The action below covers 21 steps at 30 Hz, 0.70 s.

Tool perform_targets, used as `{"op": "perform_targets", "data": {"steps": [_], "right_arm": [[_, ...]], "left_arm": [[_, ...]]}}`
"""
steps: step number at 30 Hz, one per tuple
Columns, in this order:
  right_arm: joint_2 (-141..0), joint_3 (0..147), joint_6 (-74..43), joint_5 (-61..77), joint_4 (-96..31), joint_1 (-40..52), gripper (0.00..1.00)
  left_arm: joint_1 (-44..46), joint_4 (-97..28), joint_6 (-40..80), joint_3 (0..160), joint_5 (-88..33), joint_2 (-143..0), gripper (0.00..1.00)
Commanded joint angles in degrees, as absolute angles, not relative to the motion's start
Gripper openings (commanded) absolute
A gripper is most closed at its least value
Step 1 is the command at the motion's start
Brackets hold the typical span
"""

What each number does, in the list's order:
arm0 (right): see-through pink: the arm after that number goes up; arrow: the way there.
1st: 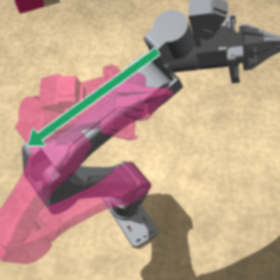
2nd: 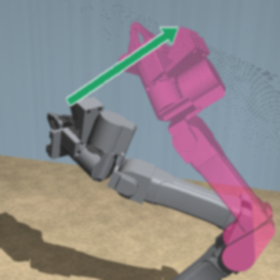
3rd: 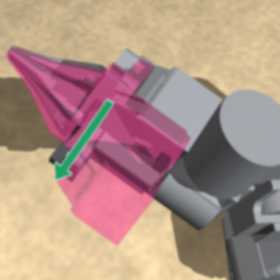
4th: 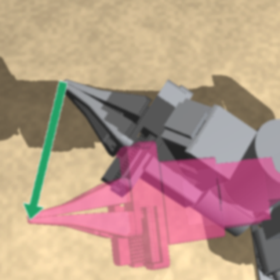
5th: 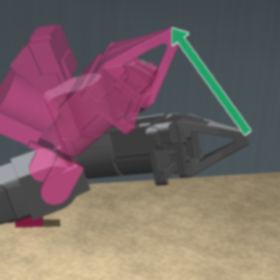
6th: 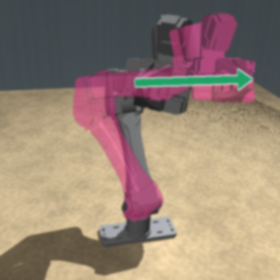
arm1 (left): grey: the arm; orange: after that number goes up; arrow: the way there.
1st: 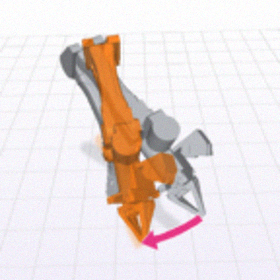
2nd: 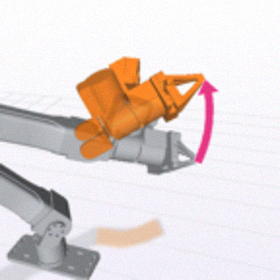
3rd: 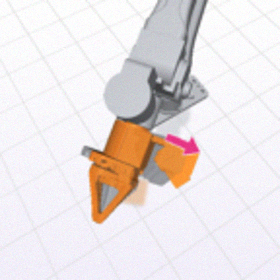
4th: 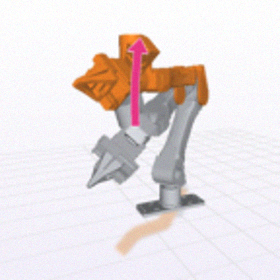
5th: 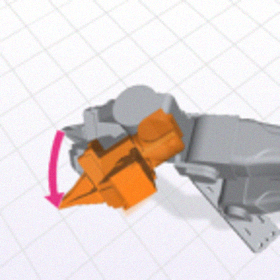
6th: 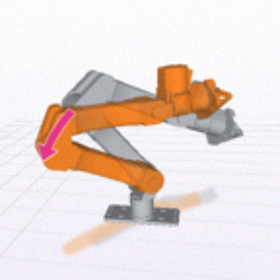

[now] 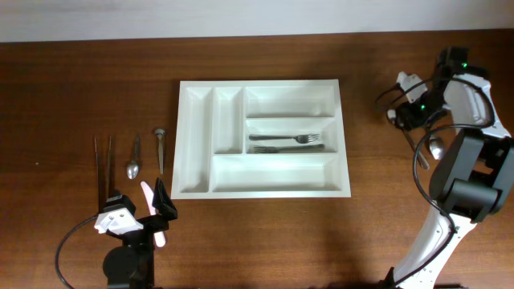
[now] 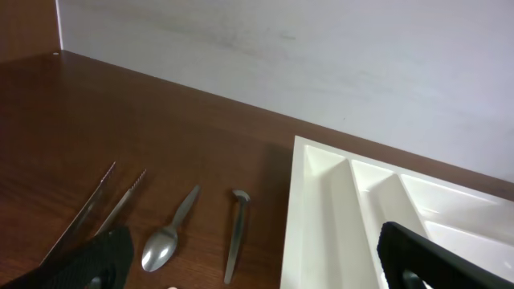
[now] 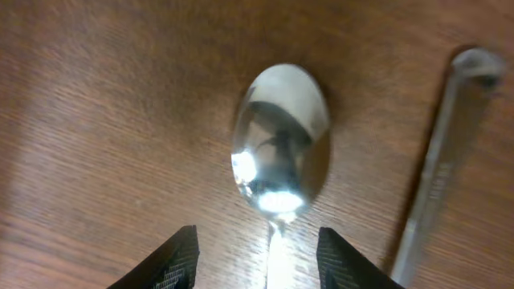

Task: Pack container
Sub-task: 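Grasp the metal spoon right of the tray with the right gripper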

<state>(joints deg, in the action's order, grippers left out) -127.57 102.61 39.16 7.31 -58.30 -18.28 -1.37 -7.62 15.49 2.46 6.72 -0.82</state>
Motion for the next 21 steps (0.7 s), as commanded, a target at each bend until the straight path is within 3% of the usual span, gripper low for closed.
{"op": "perform_targets", "data": {"steps": [1,9,10,14,21], "right_arm": [[-127.1,98.9,38.7,6.9,-56.1,-18.4,0.49],[-127.1,91.4,38.7,6.8,-50.1,-18.9,0.46],[-127.1,90.9,38.7,6.8,-49.8,-18.9,0.41],[-127.1,90.2,38.6,6.8,-49.1,-18.9,0.04],[-127.1,91.5,35.3,7.4,-49.3,-18.6,0.04]], "left_arm": [[-1.6,-7.5,15.4,2.1,7.4,-0.3,0.99],[-1.6,-7.5,15.4,2.1,7.4,-0.3,0.99],[-1.6,-7.5,15.4,2.1,7.4,-0.3,0.99],[-1.6,-7.5,15.4,2.1,7.4,-0.3,0.99],[-1.6,-7.5,15.4,2.1,7.4,-0.3,0.99]]}}
